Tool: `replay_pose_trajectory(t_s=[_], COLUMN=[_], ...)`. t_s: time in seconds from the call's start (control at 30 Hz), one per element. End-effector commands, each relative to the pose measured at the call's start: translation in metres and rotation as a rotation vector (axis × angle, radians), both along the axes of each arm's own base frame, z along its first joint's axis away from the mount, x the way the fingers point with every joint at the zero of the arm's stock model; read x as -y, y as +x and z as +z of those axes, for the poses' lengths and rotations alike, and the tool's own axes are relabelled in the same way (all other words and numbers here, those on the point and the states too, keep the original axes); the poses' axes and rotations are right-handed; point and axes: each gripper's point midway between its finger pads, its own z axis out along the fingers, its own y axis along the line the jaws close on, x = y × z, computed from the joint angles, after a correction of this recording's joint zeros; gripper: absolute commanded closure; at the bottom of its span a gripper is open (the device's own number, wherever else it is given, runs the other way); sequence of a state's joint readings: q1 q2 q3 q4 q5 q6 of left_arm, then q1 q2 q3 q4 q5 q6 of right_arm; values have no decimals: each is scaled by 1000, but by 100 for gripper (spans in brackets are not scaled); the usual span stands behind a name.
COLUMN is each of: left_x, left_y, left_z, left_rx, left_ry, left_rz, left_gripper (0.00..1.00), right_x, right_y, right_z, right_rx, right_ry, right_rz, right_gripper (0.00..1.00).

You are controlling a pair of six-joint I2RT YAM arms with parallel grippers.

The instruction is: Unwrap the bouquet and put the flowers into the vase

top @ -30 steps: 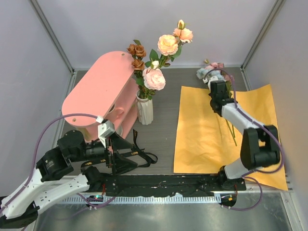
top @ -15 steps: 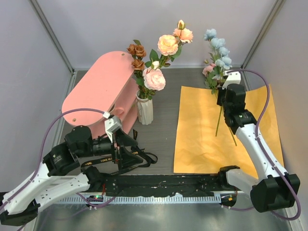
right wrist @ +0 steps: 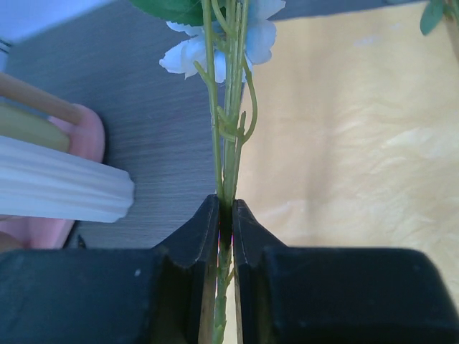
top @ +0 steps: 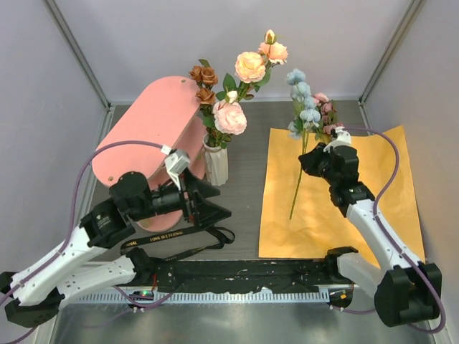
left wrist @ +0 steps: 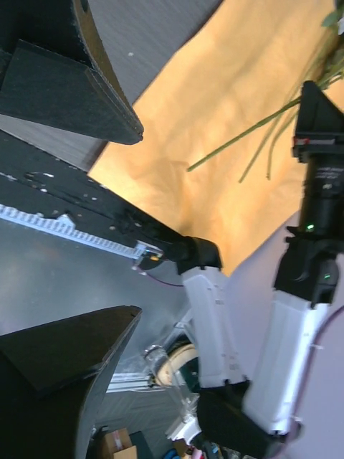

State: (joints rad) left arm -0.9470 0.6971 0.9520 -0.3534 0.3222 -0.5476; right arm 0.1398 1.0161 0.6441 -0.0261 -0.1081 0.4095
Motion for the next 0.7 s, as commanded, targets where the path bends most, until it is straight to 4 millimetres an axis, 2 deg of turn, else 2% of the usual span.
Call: replay_pose_trajectory(t_s=[0.0,0.07,0.13,0.2,0.27,0.3,0.33,0.37,0.4,0.47,0.5,0.53,0.6,0.67], left_x=[29,40,61,81,95,95,115,121,124,144,145,157,163,174], left_y=[28,35,47,56,62,58,70,72,70,78,77,83,83,86], left_z=[95,115,142,165,175,196,184,187,200,195,206,197,205,199], left_rx=[133,158,175,191,200,222,203,205,216,195,206,183,189,170], left_ry=[-215,-237,-271,-305,-308,-328,-291,-289,-307,-300,-320,-307,-325,-317], left_rz=[40,33,20,-7,-26,-51,-63,-74,-96,-126,-136,-151,-169,-189], left_gripper=[0,0,0,2,3,4,5,5,5,4,4,5,10,12], right_x=[-3,5,12,10,1,-3,-11,-15,-20,-33,-36,-40,-51,-62], right_y=[-4,-15,-31,-46,-67,-76,-90,-98,-111,-131,-145,-154,-172,-182], right_z=[109,146,191,224,251,264,274,281,289,298,305,308,313,313], right_rx=[279,374,491,579,663,697,733,761,797,853,894,918,963,970], right_ry=[104,108,118,124,130,136,146,154,158,166,171,176,190,205], right_rz=[-6,-37,-61,-34,40,66,123,152,190,289,321,358,448,531], right_gripper=[99,99,99,99,99,99,99,99,99,99,99,99,99,99])
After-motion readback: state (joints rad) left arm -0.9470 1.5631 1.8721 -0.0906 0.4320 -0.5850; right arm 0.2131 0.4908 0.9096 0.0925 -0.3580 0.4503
